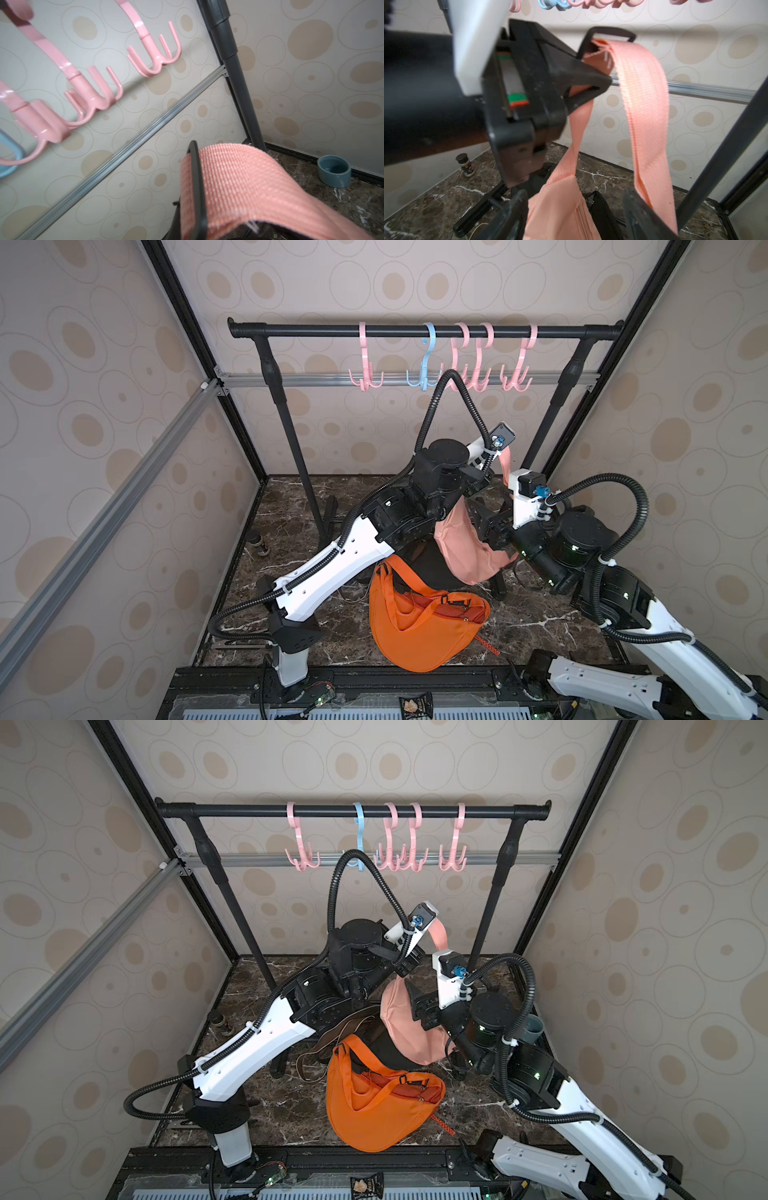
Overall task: Hang the bag on a hook
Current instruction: Pick up the bag from the bag.
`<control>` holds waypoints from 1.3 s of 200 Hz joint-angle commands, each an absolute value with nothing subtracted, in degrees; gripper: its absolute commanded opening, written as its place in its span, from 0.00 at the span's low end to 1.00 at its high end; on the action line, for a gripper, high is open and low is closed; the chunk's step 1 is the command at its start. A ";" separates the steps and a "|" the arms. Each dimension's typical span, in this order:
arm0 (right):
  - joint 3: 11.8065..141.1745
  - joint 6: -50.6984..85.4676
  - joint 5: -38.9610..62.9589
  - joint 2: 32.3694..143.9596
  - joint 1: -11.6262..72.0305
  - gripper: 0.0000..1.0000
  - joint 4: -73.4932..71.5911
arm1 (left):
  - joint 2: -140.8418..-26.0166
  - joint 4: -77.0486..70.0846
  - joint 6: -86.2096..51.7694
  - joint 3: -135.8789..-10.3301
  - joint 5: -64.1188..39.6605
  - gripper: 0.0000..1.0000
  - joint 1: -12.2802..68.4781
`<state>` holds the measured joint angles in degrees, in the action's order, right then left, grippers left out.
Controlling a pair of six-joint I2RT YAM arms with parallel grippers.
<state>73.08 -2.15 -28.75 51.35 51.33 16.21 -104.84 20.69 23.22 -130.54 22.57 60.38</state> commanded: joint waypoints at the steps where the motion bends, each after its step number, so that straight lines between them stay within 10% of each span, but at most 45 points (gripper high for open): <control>1: 71.09 -7.65 -34.54 47.60 51.47 0.72 7.25 | -101.81 18.69 25.84 -132.14 26.11 0.00 60.60; 94: 69.45 -0.49 -0.67 44.88 51.49 0.78 19.44 | -103.90 18.92 28.21 -132.92 30.26 0.00 62.19; 178: 66.88 -6.95 -31.14 47.50 51.33 0.74 9.84 | -100.22 16.52 31.00 -129.04 32.98 0.00 62.93; 260: 67.83 -9.08 -26.35 44.87 50.91 0.69 12.63 | -100.28 15.73 33.13 -128.07 35.26 0.00 63.68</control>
<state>67.48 -11.42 -32.23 47.64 51.09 8.60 -102.63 18.63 30.59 -127.52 33.41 63.11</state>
